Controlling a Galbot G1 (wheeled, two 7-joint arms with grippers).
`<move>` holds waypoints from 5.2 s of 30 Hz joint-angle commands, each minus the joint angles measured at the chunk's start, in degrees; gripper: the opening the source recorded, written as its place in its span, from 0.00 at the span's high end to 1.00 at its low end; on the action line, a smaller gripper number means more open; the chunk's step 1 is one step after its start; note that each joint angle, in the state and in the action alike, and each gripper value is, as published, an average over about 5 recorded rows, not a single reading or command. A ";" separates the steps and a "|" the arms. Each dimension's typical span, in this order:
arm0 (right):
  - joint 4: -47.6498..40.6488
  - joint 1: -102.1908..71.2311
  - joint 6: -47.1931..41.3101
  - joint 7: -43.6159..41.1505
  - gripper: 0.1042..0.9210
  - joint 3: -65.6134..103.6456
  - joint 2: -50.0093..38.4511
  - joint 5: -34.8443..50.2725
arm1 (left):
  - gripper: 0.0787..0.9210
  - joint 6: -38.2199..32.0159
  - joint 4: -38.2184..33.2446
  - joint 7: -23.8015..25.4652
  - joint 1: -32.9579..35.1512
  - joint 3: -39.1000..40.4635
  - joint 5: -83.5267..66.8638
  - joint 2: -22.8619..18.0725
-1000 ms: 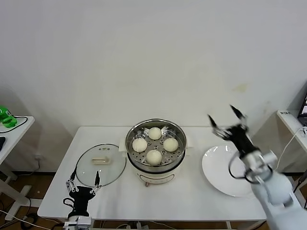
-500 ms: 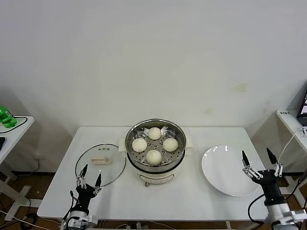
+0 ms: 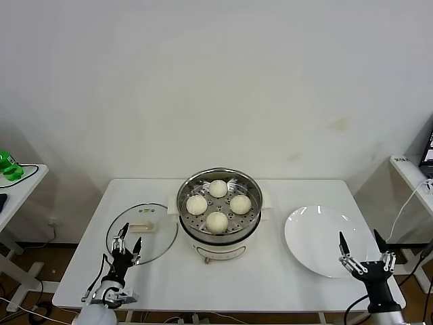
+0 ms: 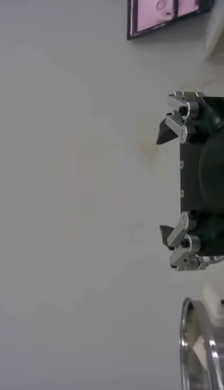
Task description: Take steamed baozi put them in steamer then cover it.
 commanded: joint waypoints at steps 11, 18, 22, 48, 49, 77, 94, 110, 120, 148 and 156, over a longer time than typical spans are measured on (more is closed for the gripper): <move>2.38 -2.71 1.04 -0.66 0.12 -0.14 2.41 0.63 | 0.12 -0.21 11.62 0.26 -11.31 3.66 2.66 0.22; 2.64 -3.05 1.19 -0.75 0.12 -0.13 2.52 0.74 | 0.12 -0.17 13.30 0.16 -13.45 4.77 2.66 0.18; 2.48 -2.94 1.24 -0.76 0.12 -0.09 2.48 0.85 | 0.12 -0.17 14.54 0.06 -14.79 5.25 2.89 0.02; 2.14 -2.39 1.36 -0.83 0.12 -0.05 2.22 1.50 | 0.68 -3.68 19.19 -3.53 -15.23 4.60 10.44 -3.20; 2.16 -2.39 1.37 -0.83 0.12 -0.05 2.20 1.53 | 0.71 -3.97 19.26 -3.96 -15.18 4.42 11.10 -3.41; 6.13 -3.21 -8.22 2.77 0.12 1.62 2.17 -10.45 | 0.95 8.61 -11.43 2.94 -5.11 -7.05 8.79 8.68; 4.97 -2.89 -11.74 3.22 0.12 1.08 4.57 -15.36 | 0.95 19.82 -15.05 14.33 -23.11 9.32 2.03 13.20; 3.86 -0.07 -12.72 5.97 0.12 -1.26 9.02 -21.51 | 0.95 30.22 -16.77 23.16 -29.80 22.84 10.64 0.60; 1.95 2.04 -13.00 7.10 0.12 -3.24 8.32 -21.81 | 0.95 32.21 -14.82 27.16 -28.31 24.44 23.94 -12.94; 0.83 2.74 -13.16 7.21 0.12 -5.19 7.80 -21.43 | 0.95 31.18 -10.86 27.74 -24.78 27.18 30.02 -20.31; 0.85 2.65 -13.13 7.15 0.12 -5.29 7.80 -21.39 | 0.95 30.64 -9.88 27.86 -24.33 27.82 31.12 -20.66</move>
